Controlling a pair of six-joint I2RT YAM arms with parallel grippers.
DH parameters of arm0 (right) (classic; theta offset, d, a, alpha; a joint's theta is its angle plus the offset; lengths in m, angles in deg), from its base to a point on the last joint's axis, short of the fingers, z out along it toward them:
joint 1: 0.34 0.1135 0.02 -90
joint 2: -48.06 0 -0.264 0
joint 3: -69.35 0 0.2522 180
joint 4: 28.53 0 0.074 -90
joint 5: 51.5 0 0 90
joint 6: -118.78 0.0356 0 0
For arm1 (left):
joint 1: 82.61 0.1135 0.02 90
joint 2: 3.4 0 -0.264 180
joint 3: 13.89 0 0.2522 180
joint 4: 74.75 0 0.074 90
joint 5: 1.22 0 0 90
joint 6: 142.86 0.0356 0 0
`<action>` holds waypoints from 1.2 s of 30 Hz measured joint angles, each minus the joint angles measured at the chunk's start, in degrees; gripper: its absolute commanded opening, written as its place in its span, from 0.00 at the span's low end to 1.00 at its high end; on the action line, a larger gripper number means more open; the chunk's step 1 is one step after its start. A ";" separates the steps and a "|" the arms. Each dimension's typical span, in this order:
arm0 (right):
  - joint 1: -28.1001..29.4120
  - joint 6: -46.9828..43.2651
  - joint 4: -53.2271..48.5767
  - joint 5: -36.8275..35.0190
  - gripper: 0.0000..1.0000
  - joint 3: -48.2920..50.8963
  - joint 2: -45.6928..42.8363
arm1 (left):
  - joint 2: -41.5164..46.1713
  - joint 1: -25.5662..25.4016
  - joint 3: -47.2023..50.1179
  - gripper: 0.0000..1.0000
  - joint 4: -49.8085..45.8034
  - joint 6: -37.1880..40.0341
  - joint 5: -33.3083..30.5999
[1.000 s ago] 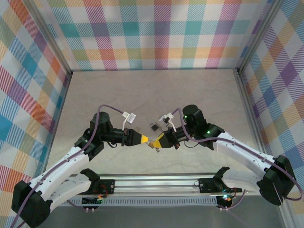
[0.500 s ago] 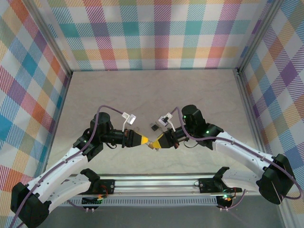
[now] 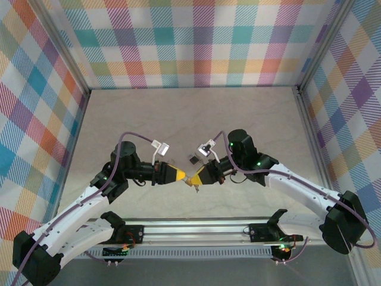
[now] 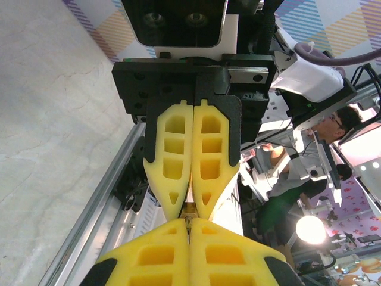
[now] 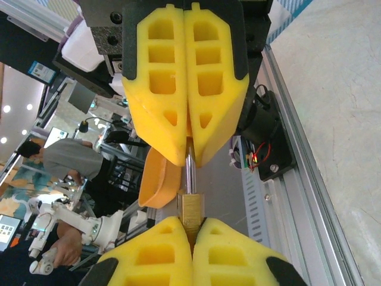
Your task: Lock with the key
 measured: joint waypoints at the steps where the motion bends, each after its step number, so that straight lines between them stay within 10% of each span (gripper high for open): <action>1: 0.02 0.02 0.07 0.28 0.00 -0.26 0.20 | 0.00 -0.13 0.00 0.00 0.09 -0.17 0.07; 29: -2.36 -1.99 1.40 7.45 0.00 -5.84 5.31 | 3.04 -0.31 1.46 0.00 7.76 -5.09 -2.80; 36: -2.29 -4.87 -1.33 3.78 0.18 -5.81 4.46 | 3.32 -0.61 -0.09 0.00 2.21 -1.11 -5.42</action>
